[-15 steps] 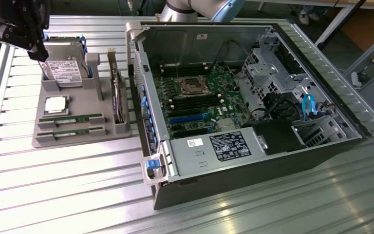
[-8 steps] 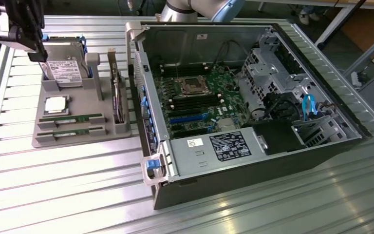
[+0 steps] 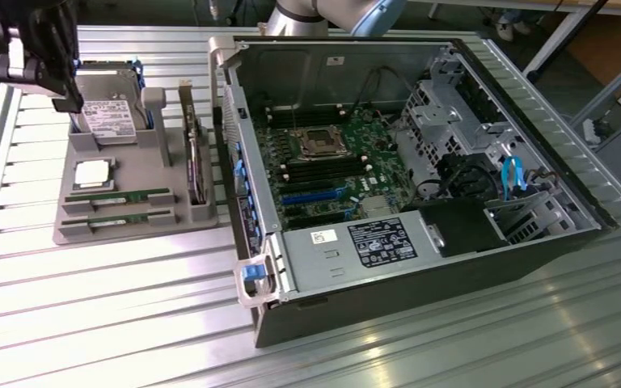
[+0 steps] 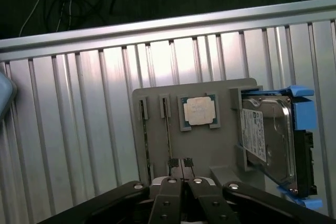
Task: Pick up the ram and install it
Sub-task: 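Pick up the ram and move it above insertion slot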
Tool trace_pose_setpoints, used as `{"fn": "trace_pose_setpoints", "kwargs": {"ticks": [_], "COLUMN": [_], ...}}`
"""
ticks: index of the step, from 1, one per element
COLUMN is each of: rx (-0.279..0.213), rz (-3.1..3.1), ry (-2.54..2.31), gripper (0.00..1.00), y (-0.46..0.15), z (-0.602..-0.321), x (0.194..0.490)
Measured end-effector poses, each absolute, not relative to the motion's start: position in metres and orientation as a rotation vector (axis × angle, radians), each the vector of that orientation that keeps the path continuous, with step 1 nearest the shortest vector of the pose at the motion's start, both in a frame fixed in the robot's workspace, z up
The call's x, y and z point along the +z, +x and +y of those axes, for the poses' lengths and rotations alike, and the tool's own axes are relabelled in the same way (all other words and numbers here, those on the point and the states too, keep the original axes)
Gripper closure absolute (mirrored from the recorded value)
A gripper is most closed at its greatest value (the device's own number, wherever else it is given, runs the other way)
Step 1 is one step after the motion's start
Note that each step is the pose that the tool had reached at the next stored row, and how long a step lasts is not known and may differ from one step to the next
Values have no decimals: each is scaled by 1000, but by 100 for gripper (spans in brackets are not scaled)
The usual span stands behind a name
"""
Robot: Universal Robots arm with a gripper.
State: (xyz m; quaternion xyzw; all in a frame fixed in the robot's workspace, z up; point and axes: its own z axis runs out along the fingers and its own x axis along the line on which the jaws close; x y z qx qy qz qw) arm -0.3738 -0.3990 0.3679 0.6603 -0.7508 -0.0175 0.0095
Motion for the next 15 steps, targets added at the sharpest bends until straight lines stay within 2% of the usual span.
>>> {"fn": "trace_pose_setpoints", "kwargs": {"ticks": [4,15], "rx": [-55,-55], "rz": [-2344,-2344], "ry": [2062,2062], "gripper": [91,91], "y": [-374,-374], "z": [-399,-399], "x": [357,356]}}
